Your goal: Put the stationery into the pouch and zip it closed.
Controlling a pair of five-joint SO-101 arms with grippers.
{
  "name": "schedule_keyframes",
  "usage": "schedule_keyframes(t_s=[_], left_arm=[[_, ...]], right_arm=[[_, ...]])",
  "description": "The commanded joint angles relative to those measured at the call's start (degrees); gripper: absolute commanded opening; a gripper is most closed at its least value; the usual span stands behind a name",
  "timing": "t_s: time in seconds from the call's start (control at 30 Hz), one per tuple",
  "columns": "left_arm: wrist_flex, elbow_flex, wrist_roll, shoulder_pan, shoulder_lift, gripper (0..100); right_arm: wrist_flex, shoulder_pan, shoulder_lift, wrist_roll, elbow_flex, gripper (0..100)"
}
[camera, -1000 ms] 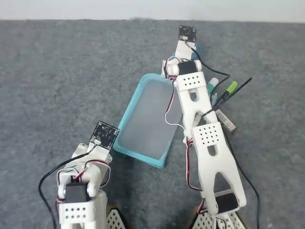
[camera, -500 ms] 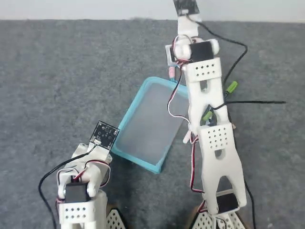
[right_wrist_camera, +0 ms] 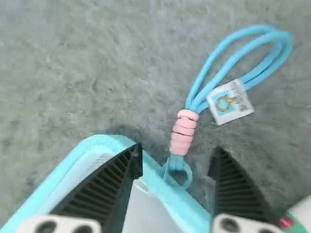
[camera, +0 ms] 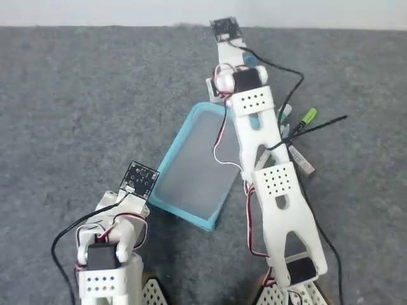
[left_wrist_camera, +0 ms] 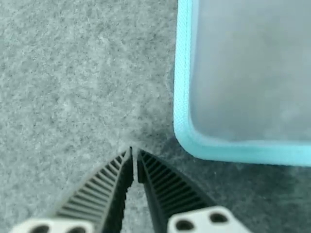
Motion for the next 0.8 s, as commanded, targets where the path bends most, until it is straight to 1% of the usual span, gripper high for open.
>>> schedule_keyframes(t_s=[0.0, 0.5, 0.57, 0.73, 0.77], left_arm=[[-0.35, -0.4, -0.79, -0.35, 0.35, 1], [-0.35, -0.4, -0.79, -0.35, 0.35, 1], [-0.35, -0.4, -0.79, -0.35, 0.35, 1], [-0.35, -0.4, -0.79, -0.35, 0.35, 1], [-0.35, -0.4, -0.79, -0.35, 0.35, 1]], right_arm=[[-3.12, -0.4, 0.57, 0.7, -2.37, 24.9], [-8.57, 2.59, 7.87, 0.88, -2.29, 23.8], [-8.57, 2.59, 8.66, 0.88, -2.37, 18.9], [-8.48, 2.59, 8.92, 0.97, -2.37, 1.2], [-8.13, 2.59, 8.84, 1.05, -2.37, 0.2]])
